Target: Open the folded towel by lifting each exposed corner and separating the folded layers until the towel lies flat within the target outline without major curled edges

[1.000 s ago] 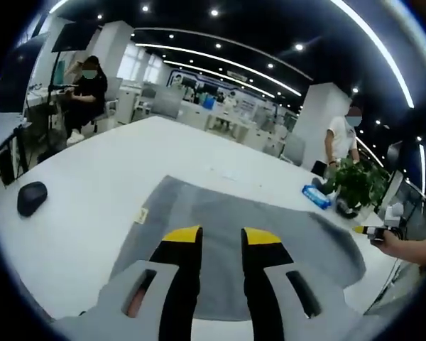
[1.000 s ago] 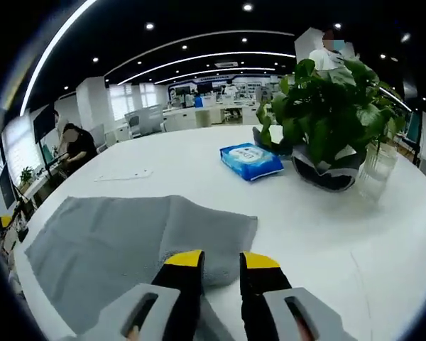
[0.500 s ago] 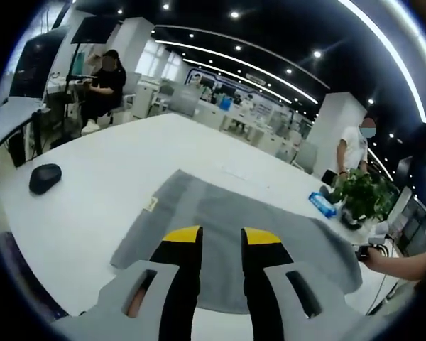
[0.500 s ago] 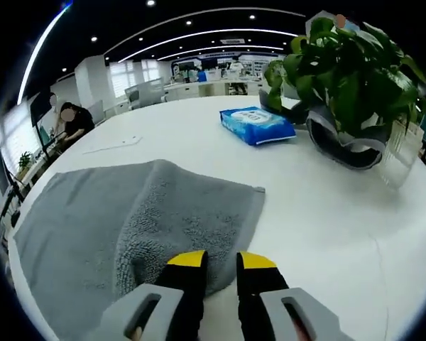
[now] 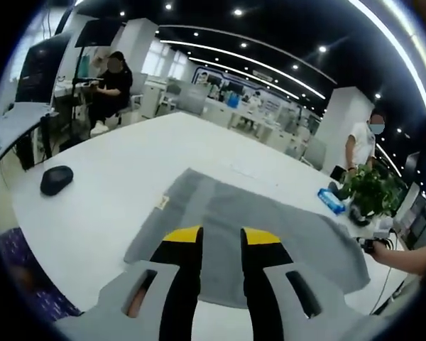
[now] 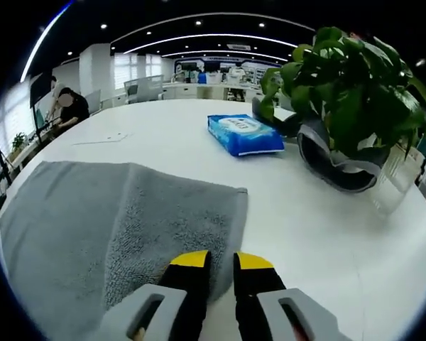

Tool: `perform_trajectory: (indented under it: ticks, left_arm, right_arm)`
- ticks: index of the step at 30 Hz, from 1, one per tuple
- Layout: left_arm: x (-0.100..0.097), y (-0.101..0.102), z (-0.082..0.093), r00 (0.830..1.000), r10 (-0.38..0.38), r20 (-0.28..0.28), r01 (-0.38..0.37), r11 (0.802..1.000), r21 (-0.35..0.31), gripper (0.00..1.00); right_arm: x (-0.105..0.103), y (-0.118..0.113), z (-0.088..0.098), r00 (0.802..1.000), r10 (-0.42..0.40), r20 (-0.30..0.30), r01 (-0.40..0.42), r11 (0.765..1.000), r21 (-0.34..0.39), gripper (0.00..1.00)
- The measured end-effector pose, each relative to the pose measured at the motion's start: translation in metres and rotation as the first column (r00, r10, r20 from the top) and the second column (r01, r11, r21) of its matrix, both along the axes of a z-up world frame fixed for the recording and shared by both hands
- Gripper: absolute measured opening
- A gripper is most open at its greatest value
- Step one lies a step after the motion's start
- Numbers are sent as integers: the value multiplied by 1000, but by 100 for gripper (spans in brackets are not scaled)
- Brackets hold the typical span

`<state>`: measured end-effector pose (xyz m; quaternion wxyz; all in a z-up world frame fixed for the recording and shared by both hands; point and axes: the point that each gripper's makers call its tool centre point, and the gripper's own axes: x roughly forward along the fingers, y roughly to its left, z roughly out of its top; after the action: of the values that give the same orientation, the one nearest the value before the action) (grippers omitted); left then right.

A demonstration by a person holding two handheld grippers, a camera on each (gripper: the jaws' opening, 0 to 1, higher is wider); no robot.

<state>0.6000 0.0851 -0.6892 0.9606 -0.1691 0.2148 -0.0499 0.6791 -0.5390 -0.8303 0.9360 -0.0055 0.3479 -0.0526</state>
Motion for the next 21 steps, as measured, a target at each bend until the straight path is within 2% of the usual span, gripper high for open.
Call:
perform_trajectory:
  ticks: [2,5,6,7,9,12,16,17,19,21]
  left_arm:
    - [-1,3,2,1000,6,3,-6,1000,-3,20]
    - [-2,6,7,1000,11,11,-11,1000,-10,20]
    - [-2,6,9,1000,9,15,-9,1000,-11,21]
    - [-2,7,12,1000,7,25,-7,1000,-9,21]
    - [-1,7,17,999,2,45,-1,1000,-6,21]
    - [-1,1,26,996,-27,91,29,999,-17,27]
    - [-6,-10,28,989,-79,126,82,996,-22,31]
    - [-8,-14,29,985,-100,143,105,994,-31,33]
    - [-11,-19,30,978,-125,166,133,990,-39,40]
    - [-15,-19,29,976,-133,175,142,989,-42,44]
  right_arm:
    - [3,-6,0,1000,-8,-3,8,1000,1,12]
    - [-3,-4,6,999,-39,21,37,997,62,13]
    - [-6,-3,13,997,-65,46,61,995,83,13]
    - [-9,-2,25,991,-95,98,83,990,118,13]
    - [-16,-4,41,981,-125,149,105,985,140,15]
    - [-47,9,83,947,-191,256,142,970,197,19]
    - [-89,22,121,901,-245,357,168,958,232,26]
    - [-103,31,132,886,-251,390,153,952,265,27]
    - [-124,42,147,863,-275,423,149,940,305,33]
    - [-144,51,153,863,-282,419,152,937,316,36]
